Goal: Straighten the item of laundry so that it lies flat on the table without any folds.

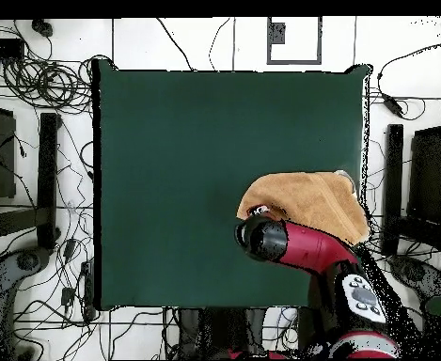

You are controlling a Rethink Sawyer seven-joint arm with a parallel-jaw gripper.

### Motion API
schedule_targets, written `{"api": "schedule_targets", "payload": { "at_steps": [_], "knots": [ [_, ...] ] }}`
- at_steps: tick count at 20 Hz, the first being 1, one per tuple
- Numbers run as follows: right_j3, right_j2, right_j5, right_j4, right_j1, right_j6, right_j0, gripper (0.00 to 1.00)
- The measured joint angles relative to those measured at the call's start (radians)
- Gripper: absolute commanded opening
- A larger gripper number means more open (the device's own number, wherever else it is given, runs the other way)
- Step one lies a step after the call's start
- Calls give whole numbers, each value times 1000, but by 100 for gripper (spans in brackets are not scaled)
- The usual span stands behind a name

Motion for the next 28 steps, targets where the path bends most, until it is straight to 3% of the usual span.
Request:
{"api": "schedule_targets", "payload": {
  "at_steps": [8, 27, 28],
  "knots": [
    [-78, -8, 0, 0, 92, 0, 20, 100],
    [-127, -81, 2, 19, 130, 0, 98, 100],
    [-132, -80, 0, 23, 131, 0, 102, 0]
  ]
}}
